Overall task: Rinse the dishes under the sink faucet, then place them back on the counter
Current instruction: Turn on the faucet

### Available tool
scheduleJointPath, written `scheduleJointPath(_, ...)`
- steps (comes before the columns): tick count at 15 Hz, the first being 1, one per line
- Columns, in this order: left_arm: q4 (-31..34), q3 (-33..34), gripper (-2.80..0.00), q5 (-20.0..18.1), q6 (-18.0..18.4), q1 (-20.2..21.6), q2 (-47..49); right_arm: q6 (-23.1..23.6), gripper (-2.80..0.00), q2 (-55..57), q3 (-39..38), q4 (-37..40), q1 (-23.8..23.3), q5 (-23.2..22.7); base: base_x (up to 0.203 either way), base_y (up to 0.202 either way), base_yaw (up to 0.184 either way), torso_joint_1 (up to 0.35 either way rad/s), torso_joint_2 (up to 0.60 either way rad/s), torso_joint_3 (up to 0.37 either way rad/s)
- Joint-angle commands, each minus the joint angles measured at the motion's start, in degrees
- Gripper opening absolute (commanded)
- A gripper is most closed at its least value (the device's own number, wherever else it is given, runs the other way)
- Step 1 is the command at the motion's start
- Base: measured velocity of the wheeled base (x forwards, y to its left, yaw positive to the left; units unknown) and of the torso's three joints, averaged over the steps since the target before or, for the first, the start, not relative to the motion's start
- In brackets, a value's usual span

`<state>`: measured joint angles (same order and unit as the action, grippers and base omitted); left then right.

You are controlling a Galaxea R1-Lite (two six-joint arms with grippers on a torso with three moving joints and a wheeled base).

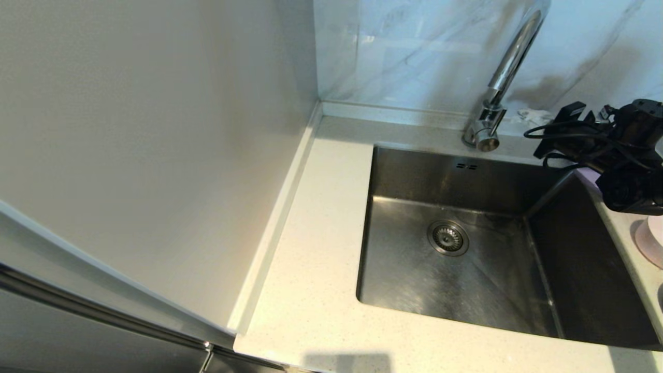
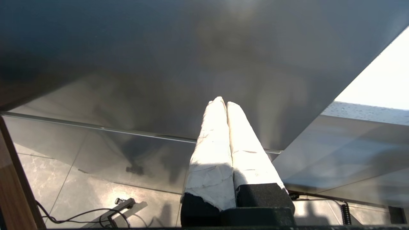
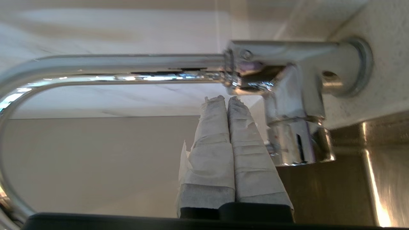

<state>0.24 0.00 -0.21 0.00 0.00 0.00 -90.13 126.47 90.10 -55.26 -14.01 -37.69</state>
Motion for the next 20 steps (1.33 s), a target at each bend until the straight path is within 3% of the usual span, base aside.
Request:
scheduleJointPath(1,0.0,0.0,-2.8,0.0,0.0,0.0,0.0,-0.7,-2.8,0.8,0.1,-0.4,1.5,-0.4,0.0,0.0,0.0,0.0,0.0,0.0)
scheduleJointPath(13,0.0,0.0,-2.8,-0.1,0.0,0.0,0.0,-0.3,-2.8,3.9,3.8,-1.8,5.5,1.5,0.0,0.0,0.0,0.0,0.0,0.0)
scheduleJointPath(17,0.0,0.0,-2.8,0.0,0.0,0.0,0.0,0.1,-2.8,2.9,1.9,-2.0,5.3,-4.9,0.0,0.0,0.0,0.0,0.0,0.0)
scheduleJointPath(20,0.0,0.0,-2.8,0.0,0.0,0.0,0.0,0.3,-2.8,2.9,1.7,-2.0,5.1,-5.9,0.0,0.0,0.0,0.0,0.0,0.0)
